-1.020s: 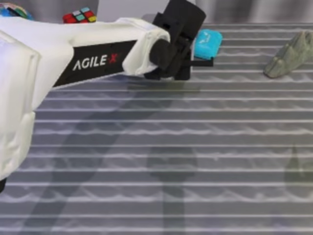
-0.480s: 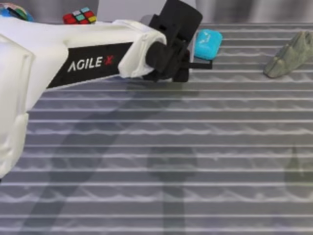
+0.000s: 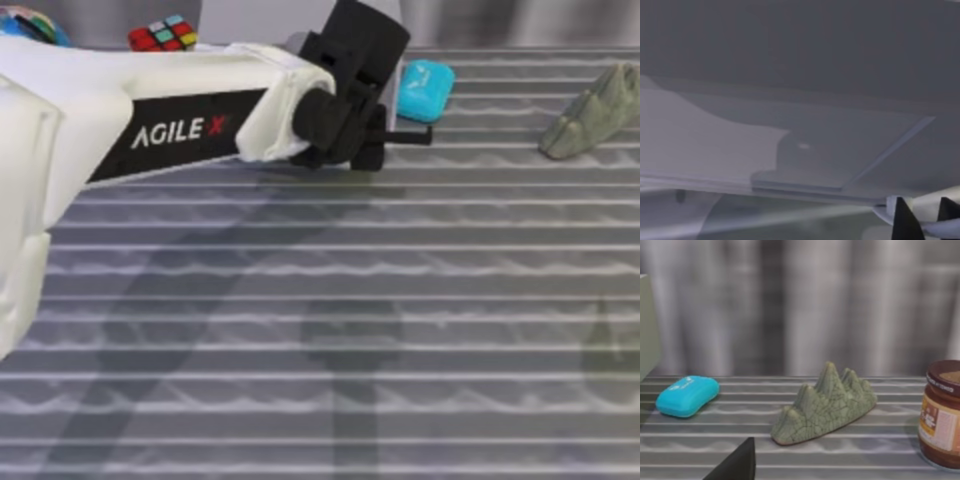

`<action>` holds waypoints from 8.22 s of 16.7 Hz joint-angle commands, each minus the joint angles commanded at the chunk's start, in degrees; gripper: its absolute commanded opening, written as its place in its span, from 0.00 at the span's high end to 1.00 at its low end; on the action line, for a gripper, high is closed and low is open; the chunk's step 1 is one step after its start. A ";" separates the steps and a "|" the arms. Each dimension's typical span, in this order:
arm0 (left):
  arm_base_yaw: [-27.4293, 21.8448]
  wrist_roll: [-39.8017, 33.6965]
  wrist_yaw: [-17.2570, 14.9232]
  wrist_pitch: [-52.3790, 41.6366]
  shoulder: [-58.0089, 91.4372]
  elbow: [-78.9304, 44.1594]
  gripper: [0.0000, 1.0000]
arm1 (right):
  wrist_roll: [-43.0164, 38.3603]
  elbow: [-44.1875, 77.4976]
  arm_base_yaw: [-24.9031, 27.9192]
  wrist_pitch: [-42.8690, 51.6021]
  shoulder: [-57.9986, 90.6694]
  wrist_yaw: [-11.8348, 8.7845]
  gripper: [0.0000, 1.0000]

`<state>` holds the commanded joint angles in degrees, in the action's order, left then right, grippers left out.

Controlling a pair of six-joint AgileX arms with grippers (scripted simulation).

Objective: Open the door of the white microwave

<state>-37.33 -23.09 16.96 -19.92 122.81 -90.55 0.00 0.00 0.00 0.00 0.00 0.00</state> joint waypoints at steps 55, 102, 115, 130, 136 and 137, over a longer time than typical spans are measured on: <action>0.15 2.96 -2.70 2.34 -2.32 3.89 1.00 | 0.00 0.00 0.00 0.00 0.00 0.00 0.00; 1.69 8.53 -6.59 5.84 -6.31 10.14 1.00 | 0.00 0.00 0.00 0.00 0.00 0.00 0.00; 1.69 8.53 -6.59 5.84 -6.31 10.14 1.00 | 0.00 0.00 0.00 0.00 0.00 0.00 0.00; 2.50 11.66 -9.17 7.41 -8.35 13.27 1.00 | 0.00 0.00 0.00 0.00 0.00 0.00 0.00; 2.50 11.66 -9.17 7.41 -8.35 13.27 1.00 | 0.00 0.00 0.00 0.00 0.00 0.00 0.00; 2.50 11.66 -9.17 7.41 -8.35 13.27 1.00 | 0.00 0.00 0.00 0.00 0.00 0.00 0.00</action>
<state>-34.83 -11.43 7.79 -12.51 114.46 -77.28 0.00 0.00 0.00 0.00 0.00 0.00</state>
